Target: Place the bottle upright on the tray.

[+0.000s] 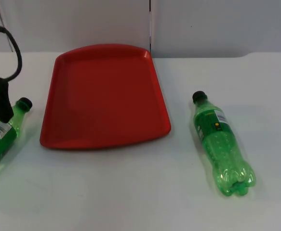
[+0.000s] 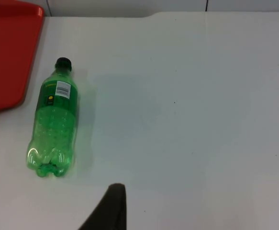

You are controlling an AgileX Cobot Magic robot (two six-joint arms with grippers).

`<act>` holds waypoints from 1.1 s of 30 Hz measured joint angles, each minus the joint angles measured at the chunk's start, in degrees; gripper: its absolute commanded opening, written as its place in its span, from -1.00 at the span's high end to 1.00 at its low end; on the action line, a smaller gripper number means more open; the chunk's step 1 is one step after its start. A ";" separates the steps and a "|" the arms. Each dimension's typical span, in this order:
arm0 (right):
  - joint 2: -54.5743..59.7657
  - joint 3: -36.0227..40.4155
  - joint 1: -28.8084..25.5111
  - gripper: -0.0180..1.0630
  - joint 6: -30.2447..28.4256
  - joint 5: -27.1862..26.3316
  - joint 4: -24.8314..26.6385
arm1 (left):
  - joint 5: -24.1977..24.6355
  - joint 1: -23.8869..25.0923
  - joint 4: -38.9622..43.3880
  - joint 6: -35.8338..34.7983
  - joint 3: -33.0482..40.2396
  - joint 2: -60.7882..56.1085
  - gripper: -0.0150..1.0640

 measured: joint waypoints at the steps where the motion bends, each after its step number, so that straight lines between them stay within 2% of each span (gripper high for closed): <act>1: 0.00 0.00 0.00 -0.98 0.00 0.00 0.00 | 0.00 0.00 0.00 0.00 -0.35 0.77 -0.97; 17: 0.00 0.00 0.00 -0.98 0.00 0.00 0.00 | -3.06 0.62 1.45 -1.28 -1.94 7.69 -0.97; 33: 0.00 0.00 0.00 -0.98 0.00 0.00 0.00 | -4.84 0.62 0.79 2.32 -3.99 13.18 -0.97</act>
